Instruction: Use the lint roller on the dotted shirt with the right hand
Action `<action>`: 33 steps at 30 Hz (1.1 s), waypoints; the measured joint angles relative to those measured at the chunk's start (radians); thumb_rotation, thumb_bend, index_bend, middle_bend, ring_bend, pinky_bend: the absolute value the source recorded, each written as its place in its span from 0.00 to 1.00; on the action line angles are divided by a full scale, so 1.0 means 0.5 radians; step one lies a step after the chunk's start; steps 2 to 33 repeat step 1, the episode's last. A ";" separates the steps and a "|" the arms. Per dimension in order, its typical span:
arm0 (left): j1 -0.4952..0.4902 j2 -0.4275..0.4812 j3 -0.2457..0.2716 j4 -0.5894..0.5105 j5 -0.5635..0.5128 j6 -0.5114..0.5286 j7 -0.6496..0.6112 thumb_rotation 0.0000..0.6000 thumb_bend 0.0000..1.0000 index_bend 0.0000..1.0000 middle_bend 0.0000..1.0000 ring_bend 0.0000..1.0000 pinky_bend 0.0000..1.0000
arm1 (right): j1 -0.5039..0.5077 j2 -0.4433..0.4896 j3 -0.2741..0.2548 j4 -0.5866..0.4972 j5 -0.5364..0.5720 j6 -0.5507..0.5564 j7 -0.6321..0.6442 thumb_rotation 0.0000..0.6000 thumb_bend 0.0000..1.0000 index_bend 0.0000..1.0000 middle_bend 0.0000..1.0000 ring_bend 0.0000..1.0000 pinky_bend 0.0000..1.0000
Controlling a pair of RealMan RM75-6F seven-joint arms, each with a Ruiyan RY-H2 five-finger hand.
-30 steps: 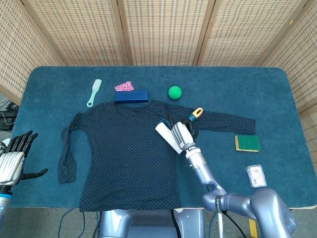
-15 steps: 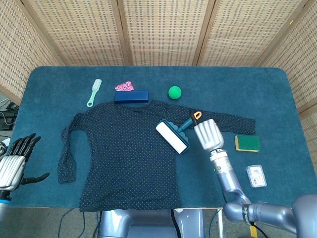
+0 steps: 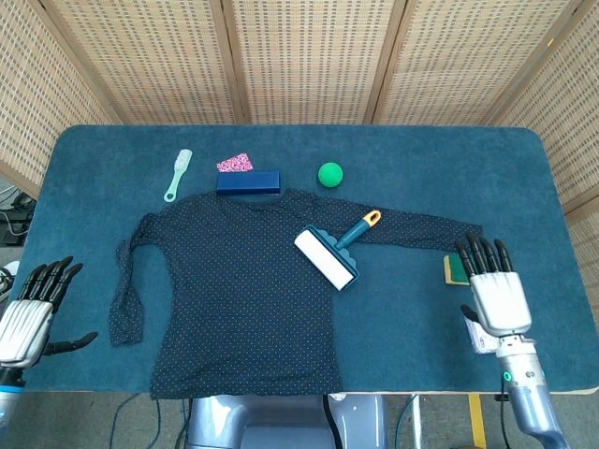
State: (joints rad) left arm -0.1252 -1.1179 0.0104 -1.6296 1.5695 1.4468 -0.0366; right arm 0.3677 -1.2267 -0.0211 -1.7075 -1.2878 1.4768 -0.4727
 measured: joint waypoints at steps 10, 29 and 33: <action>0.004 -0.005 0.001 0.004 0.013 0.016 0.000 1.00 0.00 0.00 0.00 0.00 0.00 | -0.026 0.003 -0.015 0.006 -0.024 0.016 0.021 1.00 0.00 0.00 0.00 0.00 0.00; 0.004 -0.005 0.001 0.004 0.013 0.016 0.000 1.00 0.00 0.00 0.00 0.00 0.00 | -0.026 0.003 -0.015 0.006 -0.024 0.016 0.021 1.00 0.00 0.00 0.00 0.00 0.00; 0.004 -0.005 0.001 0.004 0.013 0.016 0.000 1.00 0.00 0.00 0.00 0.00 0.00 | -0.026 0.003 -0.015 0.006 -0.024 0.016 0.021 1.00 0.00 0.00 0.00 0.00 0.00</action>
